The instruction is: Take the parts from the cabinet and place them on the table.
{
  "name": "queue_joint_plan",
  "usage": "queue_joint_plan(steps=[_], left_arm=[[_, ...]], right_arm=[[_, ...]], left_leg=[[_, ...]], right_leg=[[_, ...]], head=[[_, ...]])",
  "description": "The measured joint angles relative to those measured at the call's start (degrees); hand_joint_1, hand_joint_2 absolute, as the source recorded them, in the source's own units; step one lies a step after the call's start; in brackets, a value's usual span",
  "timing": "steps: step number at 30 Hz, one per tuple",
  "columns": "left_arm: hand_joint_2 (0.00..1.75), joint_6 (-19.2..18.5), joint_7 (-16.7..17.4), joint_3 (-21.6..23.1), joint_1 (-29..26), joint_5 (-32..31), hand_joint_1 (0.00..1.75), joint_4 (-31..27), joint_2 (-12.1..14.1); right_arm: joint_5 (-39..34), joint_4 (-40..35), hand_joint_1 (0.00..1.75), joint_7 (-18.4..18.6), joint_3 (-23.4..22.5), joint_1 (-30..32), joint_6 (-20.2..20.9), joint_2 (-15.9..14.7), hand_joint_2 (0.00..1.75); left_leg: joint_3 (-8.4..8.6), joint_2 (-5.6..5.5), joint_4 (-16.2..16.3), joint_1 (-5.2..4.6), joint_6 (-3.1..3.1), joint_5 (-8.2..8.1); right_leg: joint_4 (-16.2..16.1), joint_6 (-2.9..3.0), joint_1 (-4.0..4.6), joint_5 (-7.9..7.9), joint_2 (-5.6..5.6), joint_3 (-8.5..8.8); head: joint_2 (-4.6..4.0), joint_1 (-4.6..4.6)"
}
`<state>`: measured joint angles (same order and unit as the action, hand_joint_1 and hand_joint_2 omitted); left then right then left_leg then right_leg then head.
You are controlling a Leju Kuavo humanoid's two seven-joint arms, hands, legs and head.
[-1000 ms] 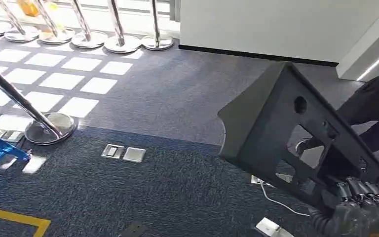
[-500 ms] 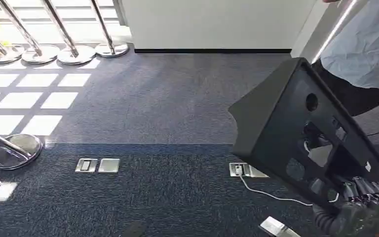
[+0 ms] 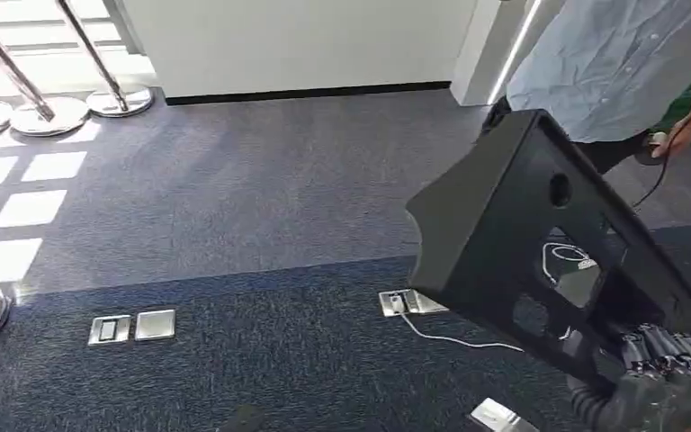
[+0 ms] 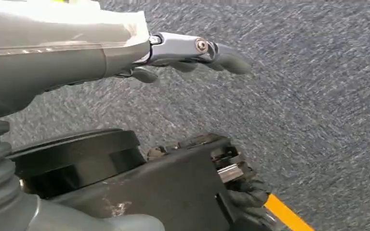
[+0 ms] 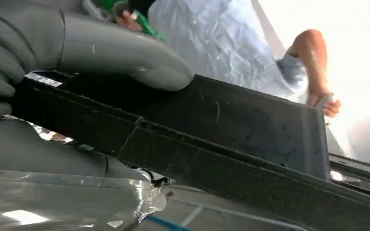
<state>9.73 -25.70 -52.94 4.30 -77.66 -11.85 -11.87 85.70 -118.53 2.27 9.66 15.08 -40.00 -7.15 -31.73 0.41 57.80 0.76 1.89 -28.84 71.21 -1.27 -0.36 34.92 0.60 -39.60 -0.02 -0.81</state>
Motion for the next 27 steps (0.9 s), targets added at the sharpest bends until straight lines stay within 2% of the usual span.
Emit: queue_joint_plan(steps=[1,2,3,4,5,6,7,8,10,11,12,13,14,15,16,17,18,19,20,21,22,23,24,26,27], left_arm=[[1.75,0.0,0.0,-0.1,0.0,0.0,0.0,0.0,0.0],[1.75,0.0,0.0,-0.1,0.0,0.0,0.0,0.0,0.0],[1.75,0.0,0.0,-0.1,0.0,0.0,0.0,0.0,0.0],[1.75,0.0,0.0,-0.2,0.0,0.0,0.0,0.0,0.0],[1.75,0.0,0.0,-0.2,0.0,0.0,0.0,0.0,0.0],[1.75,0.0,0.0,-0.2,-0.1,0.0,0.0,0.0,0.0],[1.75,0.0,0.0,-0.2,-0.1,0.0,0.0,0.0,0.0],[1.75,0.0,0.0,-0.2,-0.1,0.0,0.0,0.0,0.0],[1.75,0.0,0.0,-0.2,0.0,0.0,0.0,0.0,0.0],[1.75,0.0,0.0,-0.2,0.0,0.0,0.0,0.0,0.0],[1.75,0.0,0.0,-0.2,0.1,0.0,0.0,0.0,0.1],[1.75,0.0,0.0,-0.2,0.1,0.0,0.0,0.0,0.1],[1.75,0.0,0.0,-0.3,0.0,0.0,0.0,0.0,0.1],[1.75,0.0,0.0,-0.3,0.0,0.0,0.0,0.0,0.1],[1.75,0.0,0.0,-0.3,-0.1,0.0,0.0,0.0,0.1],[1.75,0.0,0.0,-0.3,-0.1,0.0,0.0,0.0,0.1],[1.75,0.0,0.0,-0.3,-0.2,0.0,0.0,0.0,0.1],[1.75,0.0,0.0,-0.3,-0.1,0.0,0.0,0.0,0.1],[1.75,0.0,0.0,-0.3,-0.1,0.0,0.0,0.0,0.1],[1.75,0.0,0.0,-0.3,-0.2,0.0,0.0,0.0,0.2],[1.75,0.0,0.0,-0.4,-0.2,0.0,0.0,0.0,0.3],[1.75,0.0,0.0,-0.4,-0.2,0.0,0.0,0.0,0.2],[1.75,0.0,0.0,-0.4,-0.1,0.0,0.0,0.0,0.2],[1.75,0.0,0.0,-0.4,0.0,0.0,0.0,0.0,0.1],[1.75,0.0,0.0,-0.4,0.2,0.0,0.0,0.0,0.0]], right_arm=[[0.0,0.0,1.75,0.0,0.0,0.1,0.0,0.0,1.75],[0.0,0.0,1.75,0.0,0.0,0.2,0.0,0.0,1.75],[-0.1,0.1,1.75,0.0,-0.1,0.2,0.0,0.0,1.75],[-0.1,0.1,1.75,0.0,-0.2,0.2,0.0,0.0,1.75],[-0.1,0.1,1.75,0.0,-0.2,0.2,0.0,0.0,1.75],[-0.1,0.1,1.75,0.0,-0.2,0.2,0.0,0.0,1.75],[-0.1,0.2,1.75,0.0,-0.2,0.0,0.0,0.0,1.75],[-0.1,0.1,1.75,-0.1,-0.2,0.0,0.0,0.0,1.75],[-0.1,0.1,1.75,-0.1,-0.3,0.3,0.0,0.0,1.75],[-0.1,0.1,1.75,-0.1,-0.3,0.2,0.0,0.0,1.75],[-0.1,0.0,1.75,-0.1,-0.3,0.4,0.0,0.1,1.75],[-0.1,-0.1,1.75,-0.1,-0.3,0.1,0.0,0.1,1.75],[-0.2,0.0,1.75,-0.1,-0.3,-0.1,0.0,0.1,1.75],[-0.2,0.0,1.75,-0.1,-0.4,-0.1,0.0,0.2,1.75],[-0.2,0.0,1.75,-0.1,-0.4,0.0,0.0,0.2,1.75],[-0.2,0.1,1.75,-0.2,-0.4,0.1,0.0,0.2,1.75],[-0.2,0.1,1.75,-0.2,-0.4,0.1,0.0,0.2,1.75],[-0.2,0.1,1.75,-0.2,-0.4,0.1,0.0,0.2,1.75],[-0.2,0.1,1.75,-0.2,-0.4,0.1,0.0,0.2,1.75],[-0.2,0.1,1.75,-0.2,-0.4,0.1,0.0,0.2,1.75],[-0.2,0.1,1.75,-0.2,-0.4,0.0,0.0,0.2,1.75],[-0.2,0.2,1.75,-0.2,-0.4,0.0,0.0,0.2,1.75],[-0.2,0.2,1.75,-0.2,-0.4,0.1,0.0,0.3,1.75],[-0.3,0.2,1.75,-0.2,-0.4,0.3,0.0,0.3,1.75],[-0.4,0.1,1.75,-0.2,-0.5,0.3,0.0,0.3,1.75]], left_leg=[[0.03,0.73,0.0,0.01,0.02,-0.15],[0.12,1.46,0.0,0.05,-0.08,-0.31],[0.33,2.11,0.0,0.09,-0.21,-0.5],[0.69,2.8,0.0,0.17,-0.4,-0.78],[1.19,3.39,0.0,0.28,-0.66,-1.13],[1.63,3.85,0.0,0.24,-1.04,-1.48],[1.77,4.21,-0.1,-0.21,-1.38,-1.7],[1.86,4.58,-0.1,-0.3,-1.68,-1.82],[2.36,5.91,-0.4,-0.22,-2.19,-2.05],[2.81,6.67,-0.6,-0.12,-2.63,-2.33],[2.78,4.45,0.0,0.19,-2.83,-3.09],[1.68,2.0,2.5,0.28,-2.7,-4.61],[-0.61,0.79,7.1,0.26,-2.68,-6.9],[-3.47,0.22,12.5,0.19,-2.71,-9.12],[-6.11,0.02,17.1,0.14,-2.69,-10.37],[-7.61,-0.04,19.1,0.1,-2.62,-10.14],[-7.71,-0.08,18.2,0.04,-2.43,-8.57],[-6.62,-0.19,14.7,0.0,-2.15,-5.68],[-4.72,-0.71,9.5,-0.01,-1.87,-2.33],[-2.73,-2.7,3.9,0.02,-1.57,0.79],[-2.05,-5.52,2.2,0.23,-1.25,0.66],[-1.61,-5.33,0.8,0.3,-1.42,0.41],[-1.6,-5.02,1.0,0.02,-1.36,0.41],[-1.37,-3.92,0.7,0.02,-0.83,0.47],[-1.13,-3.17,0.2,0.34,-0.53,0.65]], right_leg=[[3.8,-0.28,-0.19,1.04,-0.14,-2.06],[5.0,-0.57,-0.39,0.63,-0.31,-2.99],[3.3,-0.86,-0.54,-1.06,-0.46,-2.34],[-1.4,-1.07,-0.7,-3.88,-0.82,-0.02],[-7.4,-1.16,-0.75,-6.81,-1.73,2.9],[-12.2,-1.1,-0.67,-8.3,-4.04,5.17],[-12.7,-0.68,0.41,-7.34,-6.35,5.55],[-12.7,0.24,0.36,-7.46,-5.28,5.3],[-12.5,0.91,0.59,-7.18,-4.09,5.01],[-13.0,1.41,0.44,-7.32,-3.19,5.23],[-13.2,1.84,0.08,-7.48,-2.6,5.59],[-13.3,2.33,0.05,-7.43,-2.04,5.69],[-13.3,2.63,0.06,-7.35,-1.34,5.74],[-13.3,2.78,0.14,-7.27,-0.55,5.81],[-13.2,2.87,0.26,-7.22,0.32,5.88],[-13.2,2.97,0.34,-7.14,1.12,6.04],[-13.2,2.99,0.37,-7.04,2.02,6.29],[-13.2,2.96,0.37,-6.9,2.96,6.58],[-13.2,2.85,0.35,-6.73,3.88,6.91],[-13.2,2.65,0.26,-6.52,4.66,7.07],[-12.9,2.39,0.34,-6.36,5.21,6.99],[-12.8,2.05,0.26,-6.34,6.08,6.62],[-13.0,1.69,-0.09,-6.47,6.43,6.41],[-13.3,0.88,-0.17,-6.54,7.7,6.27],[-13.2,0.7,-0.1,-6.19,6.1,6.4]], head=[[0.0,0.0],[0.0,0.0],[0.0,0.0],[0.0,0.0],[0.0,0.0],[0.0,0.02],[0.0,0.11],[0.0,-0.04],[0.0,0.04],[0.0,0.05],[0.0,-0.07],[0.0,-0.04],[0.0,-0.22],[0.0,-0.22],[0.0,-0.26],[0.0,-0.24],[0.0,-0.24],[0.0,-0.24],[0.0,-0.26],[0.0,-0.26],[0.0,-0.13],[0.0,-0.15],[0.0,-0.18],[0.0,-0.17],[0.0,-0.17]])
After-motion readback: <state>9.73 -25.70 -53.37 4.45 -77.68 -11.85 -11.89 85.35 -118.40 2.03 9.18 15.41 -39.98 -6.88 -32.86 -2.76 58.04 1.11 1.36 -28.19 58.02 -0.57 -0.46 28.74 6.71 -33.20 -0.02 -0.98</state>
